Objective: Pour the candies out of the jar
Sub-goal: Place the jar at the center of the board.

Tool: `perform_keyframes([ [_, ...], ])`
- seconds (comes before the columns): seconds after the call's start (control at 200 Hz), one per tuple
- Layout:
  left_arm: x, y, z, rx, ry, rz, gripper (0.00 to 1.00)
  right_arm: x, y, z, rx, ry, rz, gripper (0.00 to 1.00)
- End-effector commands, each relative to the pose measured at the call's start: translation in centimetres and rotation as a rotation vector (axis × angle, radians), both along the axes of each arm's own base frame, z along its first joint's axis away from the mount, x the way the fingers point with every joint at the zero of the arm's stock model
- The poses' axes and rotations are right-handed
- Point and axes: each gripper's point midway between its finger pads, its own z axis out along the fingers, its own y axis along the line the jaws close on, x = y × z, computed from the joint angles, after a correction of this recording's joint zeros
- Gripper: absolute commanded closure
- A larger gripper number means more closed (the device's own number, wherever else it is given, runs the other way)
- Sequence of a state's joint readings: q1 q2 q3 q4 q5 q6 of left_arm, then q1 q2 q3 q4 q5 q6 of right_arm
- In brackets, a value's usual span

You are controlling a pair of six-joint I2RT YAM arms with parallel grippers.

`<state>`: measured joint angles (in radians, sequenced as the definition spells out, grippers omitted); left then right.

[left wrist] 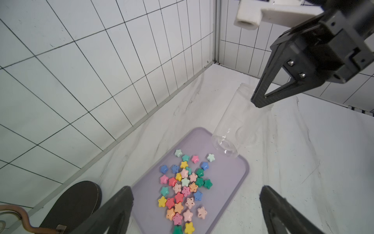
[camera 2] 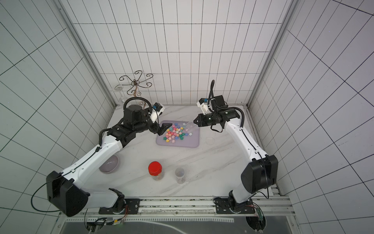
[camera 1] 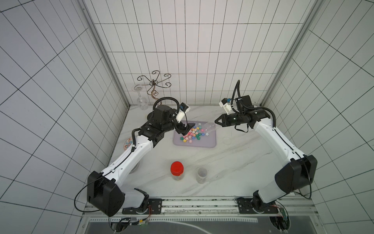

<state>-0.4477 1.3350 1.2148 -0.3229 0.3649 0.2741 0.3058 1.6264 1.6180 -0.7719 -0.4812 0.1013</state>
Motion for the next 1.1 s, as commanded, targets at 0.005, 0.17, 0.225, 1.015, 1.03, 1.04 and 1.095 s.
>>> perform_keyframes([
  [0.005, 0.0, 1.1, 1.2, -0.023, -0.046, 0.054, 0.03, 1.9, -2.9, -0.2, -0.201, 0.014, -0.066, 1.00],
  [0.17, 0.3, 1.7, 1.0, -0.048, -0.031, 0.080, 0.03, 4.7, -4.3, -2.6, -0.325, 0.043, -0.123, 1.00],
  [0.225, 0.8, 2.1, 0.7, -0.053, -0.010, 0.101, 0.03, 5.5, -4.6, -3.5, -0.356, 0.059, -0.133, 1.00],
  [1.015, 1.7, 3.3, 0.4, -0.112, 0.048, 0.093, 0.03, 11.0, -6.1, -8.9, -0.480, 0.149, -0.166, 1.00],
  [1.03, 1.7, 3.3, 0.4, -0.112, 0.048, 0.093, 0.03, 11.0, -6.1, -9.0, -0.481, 0.150, -0.166, 1.00],
  [1.04, 1.7, 3.3, 0.4, -0.112, 0.049, 0.092, 0.03, 11.0, -6.1, -9.0, -0.481, 0.151, -0.165, 1.00],
  [1.095, 1.8, 3.3, 0.3, -0.111, 0.052, 0.092, 0.03, 11.0, -6.1, -9.3, -0.482, 0.157, -0.164, 1.00],
])
